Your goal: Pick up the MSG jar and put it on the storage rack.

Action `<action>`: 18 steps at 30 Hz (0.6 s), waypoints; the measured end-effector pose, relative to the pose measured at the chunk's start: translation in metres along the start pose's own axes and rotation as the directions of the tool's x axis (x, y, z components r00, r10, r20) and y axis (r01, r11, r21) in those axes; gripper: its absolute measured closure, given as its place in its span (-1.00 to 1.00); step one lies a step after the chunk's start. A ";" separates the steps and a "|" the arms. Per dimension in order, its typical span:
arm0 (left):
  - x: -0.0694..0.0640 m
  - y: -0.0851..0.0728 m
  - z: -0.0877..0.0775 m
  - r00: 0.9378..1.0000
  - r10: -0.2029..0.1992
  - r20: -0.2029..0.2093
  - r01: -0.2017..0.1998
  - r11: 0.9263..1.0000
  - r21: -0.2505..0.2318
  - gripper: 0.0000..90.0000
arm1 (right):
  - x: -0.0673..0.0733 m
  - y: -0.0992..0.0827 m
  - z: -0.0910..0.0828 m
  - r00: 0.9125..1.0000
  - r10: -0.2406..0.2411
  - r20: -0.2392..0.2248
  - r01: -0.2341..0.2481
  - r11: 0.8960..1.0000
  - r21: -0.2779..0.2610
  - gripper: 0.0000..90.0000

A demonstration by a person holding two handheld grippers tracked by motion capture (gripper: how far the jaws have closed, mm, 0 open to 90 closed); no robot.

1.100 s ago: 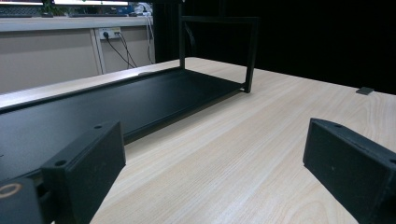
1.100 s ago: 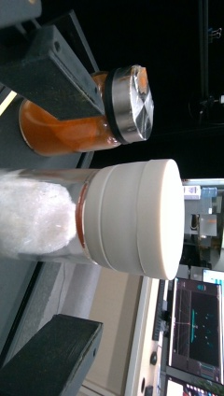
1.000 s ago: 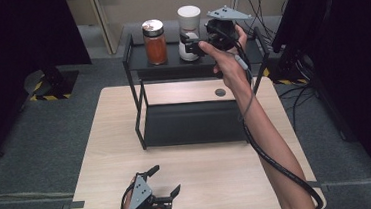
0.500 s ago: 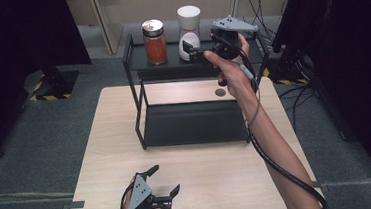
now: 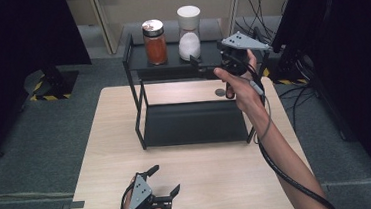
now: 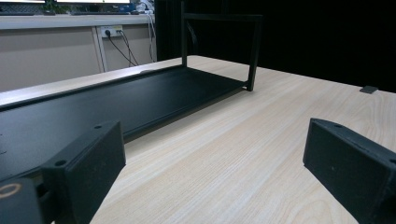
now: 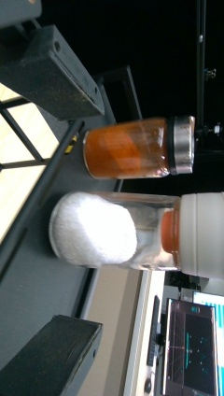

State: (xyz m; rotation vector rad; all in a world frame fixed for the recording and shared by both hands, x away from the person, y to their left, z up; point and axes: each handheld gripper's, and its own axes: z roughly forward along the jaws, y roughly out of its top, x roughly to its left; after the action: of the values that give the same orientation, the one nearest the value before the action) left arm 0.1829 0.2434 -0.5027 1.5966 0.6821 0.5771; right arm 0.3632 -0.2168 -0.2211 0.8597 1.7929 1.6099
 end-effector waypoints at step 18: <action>-0.001 0.000 0.000 1.000 -0.001 -0.002 0.001 1.000 0.000 -0.89 | 0.002 -0.026 -0.027 0.997 -0.040 -0.070 0.039 0.999 -0.023 -0.99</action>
State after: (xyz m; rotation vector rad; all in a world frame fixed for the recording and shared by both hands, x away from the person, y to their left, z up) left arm 0.1827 0.2429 -0.5029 1.5958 0.6844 0.5786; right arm 0.3390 -0.2333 -0.2442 0.7624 1.8260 1.6497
